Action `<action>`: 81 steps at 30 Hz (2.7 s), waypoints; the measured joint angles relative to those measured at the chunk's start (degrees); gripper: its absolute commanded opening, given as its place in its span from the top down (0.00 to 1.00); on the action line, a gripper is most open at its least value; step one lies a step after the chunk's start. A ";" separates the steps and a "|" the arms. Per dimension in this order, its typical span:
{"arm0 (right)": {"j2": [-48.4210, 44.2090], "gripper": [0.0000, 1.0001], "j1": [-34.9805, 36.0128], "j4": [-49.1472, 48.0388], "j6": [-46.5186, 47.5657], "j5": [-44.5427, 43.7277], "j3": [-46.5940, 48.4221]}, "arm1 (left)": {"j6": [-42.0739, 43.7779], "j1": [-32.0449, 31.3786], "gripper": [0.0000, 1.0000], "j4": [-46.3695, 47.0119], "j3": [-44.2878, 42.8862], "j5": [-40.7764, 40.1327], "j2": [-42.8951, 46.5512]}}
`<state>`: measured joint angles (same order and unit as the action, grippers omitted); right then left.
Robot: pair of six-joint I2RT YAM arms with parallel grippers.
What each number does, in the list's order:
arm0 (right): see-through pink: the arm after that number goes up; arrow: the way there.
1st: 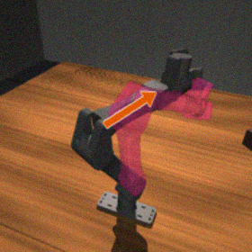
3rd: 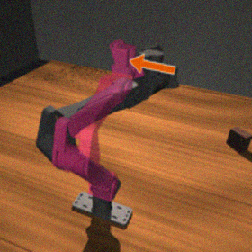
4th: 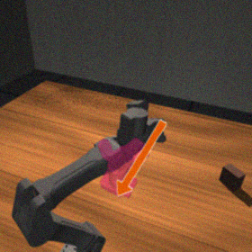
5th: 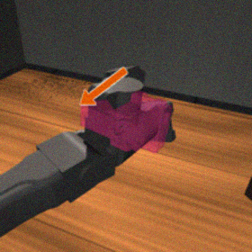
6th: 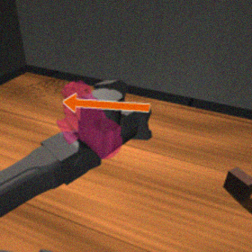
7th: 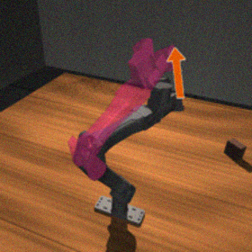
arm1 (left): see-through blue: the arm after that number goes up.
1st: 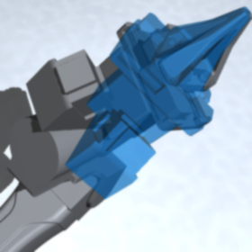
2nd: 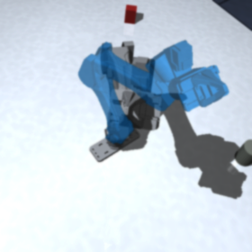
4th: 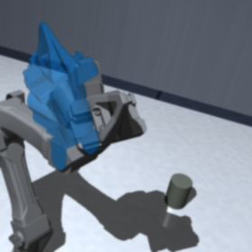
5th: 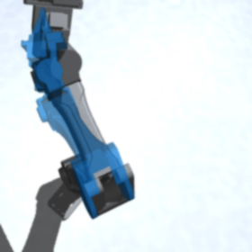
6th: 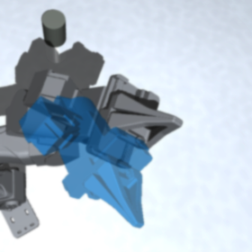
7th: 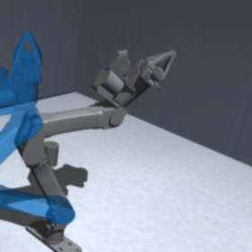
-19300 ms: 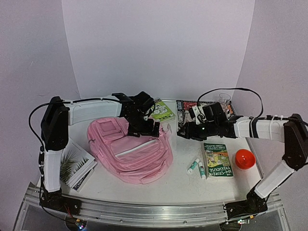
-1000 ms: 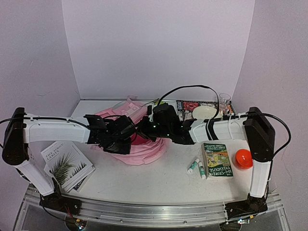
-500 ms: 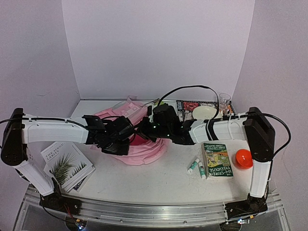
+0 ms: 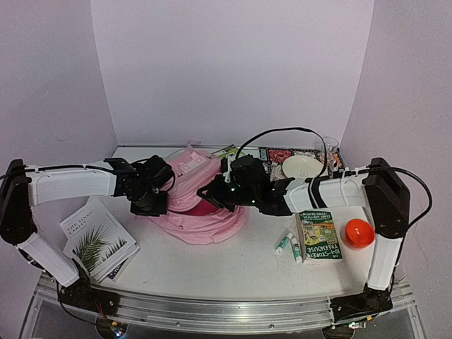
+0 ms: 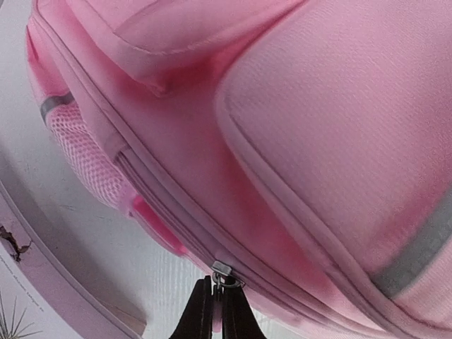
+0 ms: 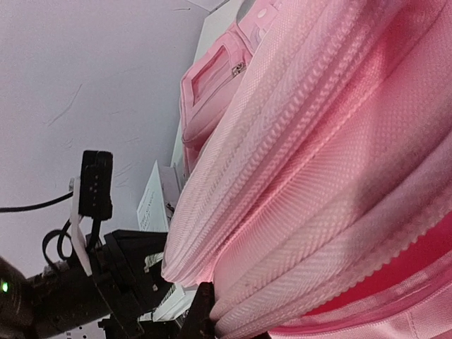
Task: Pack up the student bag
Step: Unzip the second largest pocket of the student bag, then put down the second largest pocket of the student bag, then move the book to the center of the board.
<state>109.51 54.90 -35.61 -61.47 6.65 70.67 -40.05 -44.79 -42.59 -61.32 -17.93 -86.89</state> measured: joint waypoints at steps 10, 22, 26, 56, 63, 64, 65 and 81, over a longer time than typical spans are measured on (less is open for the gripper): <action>-3.34 1.00 -0.14 0.17 1.60 2.94 -1.87 | 5.69 10.30 1.00 -0.46 -0.24 2.81 -0.05; -3.28 1.00 -0.75 1.25 2.71 4.84 0.17 | 11.71 16.64 0.61 -1.56 -2.41 9.44 -0.62; -2.93 1.00 -1.33 3.22 3.42 6.08 3.73 | 14.39 18.62 0.47 -1.70 -2.45 8.74 0.81; 10.60 0.71 -1.97 9.22 9.24 9.69 18.91 | 26.40 19.45 0.03 4.31 -2.06 25.99 8.47; 6.12 0.45 -2.48 14.16 14.69 8.93 11.73 | 23.45 18.96 0.03 4.25 -4.97 27.25 3.09; 4.55 0.42 -2.77 15.01 15.49 8.80 10.49 | 23.02 18.76 0.03 4.31 -5.90 27.29 2.38; 2.73 0.38 -3.17 15.60 16.10 8.54 9.32 | 22.46 18.46 0.03 4.52 -6.69 27.29 1.67; -28.54 0.02 -18.98 32.06 26.09 -3.51 -11.88 | 14.44 1.88 0.03 5.63 -22.14 23.29 -14.16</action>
<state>80.96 35.92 -3.55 -35.37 3.14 58.79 -25.61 -42.91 -36.96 -83.46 5.36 -101.05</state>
